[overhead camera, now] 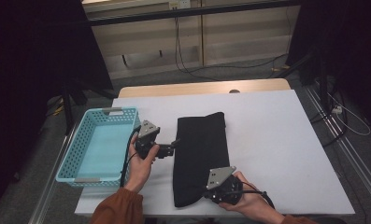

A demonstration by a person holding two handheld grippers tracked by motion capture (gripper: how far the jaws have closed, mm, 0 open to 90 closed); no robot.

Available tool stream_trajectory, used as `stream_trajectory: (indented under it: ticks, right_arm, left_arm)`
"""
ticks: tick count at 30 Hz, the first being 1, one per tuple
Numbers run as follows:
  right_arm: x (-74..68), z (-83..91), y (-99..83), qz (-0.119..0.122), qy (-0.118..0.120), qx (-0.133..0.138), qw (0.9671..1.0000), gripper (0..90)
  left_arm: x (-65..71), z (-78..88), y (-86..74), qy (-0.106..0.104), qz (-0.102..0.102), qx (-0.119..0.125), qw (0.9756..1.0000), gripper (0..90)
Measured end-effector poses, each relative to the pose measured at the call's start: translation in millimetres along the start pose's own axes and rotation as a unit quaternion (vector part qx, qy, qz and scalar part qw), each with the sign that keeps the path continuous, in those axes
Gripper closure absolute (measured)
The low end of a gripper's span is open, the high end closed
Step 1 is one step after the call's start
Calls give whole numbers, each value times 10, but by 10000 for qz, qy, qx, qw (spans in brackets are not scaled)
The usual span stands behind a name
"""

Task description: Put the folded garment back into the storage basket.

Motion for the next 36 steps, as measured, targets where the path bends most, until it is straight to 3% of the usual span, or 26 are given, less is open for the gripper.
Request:
stream_trajectory:
  ticks: [6,10,17,19,22,25,27,29,36]
  right_arm:
    - [2,1,0,-33,9,15,10000,801]
    - [6,1,-3,-27,16,35,10000,801]
    - [-5,0,-2,-43,-9,18,10000,801]
    - [-4,1,-1,-44,-10,11,10000,801]
    - [-7,1,-2,-44,-14,10,10000,801]
    - [-8,1,-2,-40,-15,10,10000,801]
    - [-9,1,-3,-37,-16,11,10000,801]
    - [-9,0,-1,8,-31,-1,10000,801]
    - [-11,1,-2,-30,-32,7,10000,801]
  left_arm:
    - [-9,-213,100,-15,-86,-96,9999,68]
    - [28,-294,160,-273,-110,-106,9995,95]
    - [21,-459,267,-61,-77,-136,9999,89]
    - [10,-516,290,76,-246,-137,9996,91]
    - [-42,-614,335,145,-93,-176,9997,108]
    - [-118,-725,336,334,-115,-260,9990,127]
    - [-173,-804,318,402,-26,-326,9987,140]
    - [-206,-875,288,370,83,-423,9984,156]
    - [-275,-1084,207,502,120,-720,9961,238]
Point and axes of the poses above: each handheld gripper's, and its own axes: z roughly backward along the jaws, y roughly out of its top, x roughly to its right, the point moved 6 cm from there along -z, roughly forward along the jaws, and after that the axes turned 11 degrees about y, right-handed, at the moved point
